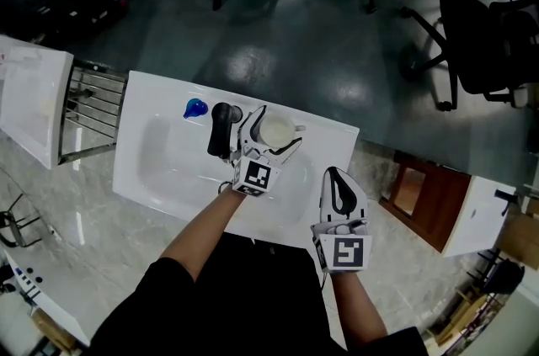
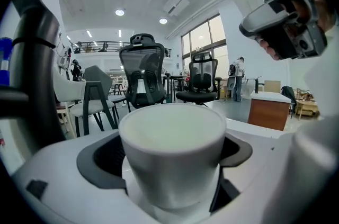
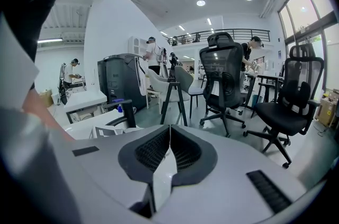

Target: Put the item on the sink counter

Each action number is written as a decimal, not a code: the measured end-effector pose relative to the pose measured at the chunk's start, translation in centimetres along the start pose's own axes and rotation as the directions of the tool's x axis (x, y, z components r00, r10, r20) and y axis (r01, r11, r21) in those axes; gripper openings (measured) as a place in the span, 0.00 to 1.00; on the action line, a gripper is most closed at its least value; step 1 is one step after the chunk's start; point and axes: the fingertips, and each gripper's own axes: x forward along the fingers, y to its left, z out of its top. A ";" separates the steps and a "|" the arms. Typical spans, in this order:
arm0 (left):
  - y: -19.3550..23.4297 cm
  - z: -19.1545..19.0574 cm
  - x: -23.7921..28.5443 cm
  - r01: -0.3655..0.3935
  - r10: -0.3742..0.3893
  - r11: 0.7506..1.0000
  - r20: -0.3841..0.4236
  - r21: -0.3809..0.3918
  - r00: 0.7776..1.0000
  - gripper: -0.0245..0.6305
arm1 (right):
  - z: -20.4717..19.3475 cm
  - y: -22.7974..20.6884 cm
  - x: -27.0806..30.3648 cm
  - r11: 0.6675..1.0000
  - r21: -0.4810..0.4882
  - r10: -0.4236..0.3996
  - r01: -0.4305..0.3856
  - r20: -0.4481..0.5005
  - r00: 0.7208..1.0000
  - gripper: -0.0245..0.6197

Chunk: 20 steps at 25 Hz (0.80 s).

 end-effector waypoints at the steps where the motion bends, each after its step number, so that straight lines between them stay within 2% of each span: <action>1: 0.1 -0.2 -0.3 -0.008 0.008 1.000 -0.006 -0.002 1.000 0.78 | 0.1 0.1 -0.1 1.000 0.001 -0.001 0.001 0.001 1.000 0.09; 8: -0.3 -1.1 -1.9 -0.017 0.016 0.999 -0.020 -0.029 1.000 0.78 | 0.3 0.5 -1.2 0.999 -0.032 -0.021 0.022 0.021 1.000 0.09; 14: -0.9 -1.4 -3.1 -0.034 0.033 0.995 -0.014 -0.092 0.999 0.78 | -0.9 0.7 -2.8 0.999 -0.020 -0.044 0.044 -0.006 0.999 0.09; 20: -2.4 -1.9 -5.2 -0.007 0.006 0.995 -0.012 -0.099 1.000 0.78 | -0.4 2.1 -4.7 0.996 -0.030 -0.077 0.078 0.037 0.996 0.09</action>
